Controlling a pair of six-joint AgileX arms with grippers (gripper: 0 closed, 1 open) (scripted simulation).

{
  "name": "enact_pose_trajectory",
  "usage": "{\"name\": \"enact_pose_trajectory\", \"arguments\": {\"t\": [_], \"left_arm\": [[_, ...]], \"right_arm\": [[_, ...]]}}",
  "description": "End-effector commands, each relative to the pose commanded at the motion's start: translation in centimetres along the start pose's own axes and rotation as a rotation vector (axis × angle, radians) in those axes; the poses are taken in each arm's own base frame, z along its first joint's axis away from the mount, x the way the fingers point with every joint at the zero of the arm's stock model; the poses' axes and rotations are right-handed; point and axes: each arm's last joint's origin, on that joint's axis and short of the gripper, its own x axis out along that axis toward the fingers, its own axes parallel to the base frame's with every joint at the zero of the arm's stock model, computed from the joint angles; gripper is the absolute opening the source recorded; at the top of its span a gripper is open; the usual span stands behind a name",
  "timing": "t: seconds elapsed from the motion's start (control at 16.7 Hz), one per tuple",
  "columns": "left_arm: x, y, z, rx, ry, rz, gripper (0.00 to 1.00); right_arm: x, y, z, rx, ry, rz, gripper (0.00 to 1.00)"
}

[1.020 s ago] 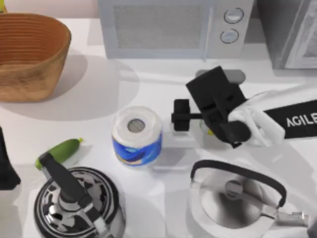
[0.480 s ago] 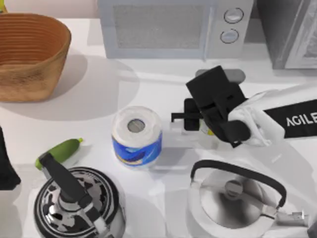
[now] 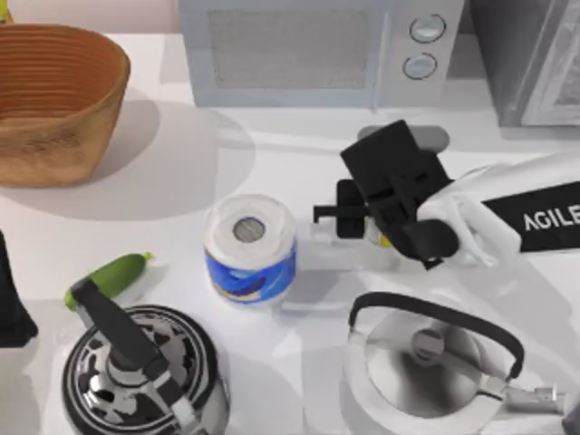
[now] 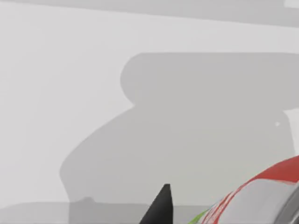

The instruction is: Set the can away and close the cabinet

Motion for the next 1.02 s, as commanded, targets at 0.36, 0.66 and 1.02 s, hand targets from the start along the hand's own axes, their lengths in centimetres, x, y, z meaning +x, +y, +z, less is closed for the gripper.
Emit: {"name": "enact_pose_trajectory", "arguments": {"t": [0.36, 0.66, 1.02], "left_arm": [[0.0, 0.0, 0.0, 0.000, 0.000, 0.000, 1.00], [0.0, 0.0, 0.0, 0.000, 0.000, 0.000, 1.00], [0.0, 0.0, 0.0, 0.000, 0.000, 0.000, 1.00]], "right_arm": [[-0.3, 0.1, 0.3, 0.002, -0.002, 0.002, 0.00], [-2.7, 0.7, 3.6, 0.000, -0.002, 0.002, 0.00], [-6.0, 0.6, 6.9, -0.003, 0.005, -0.003, 0.00]]}}
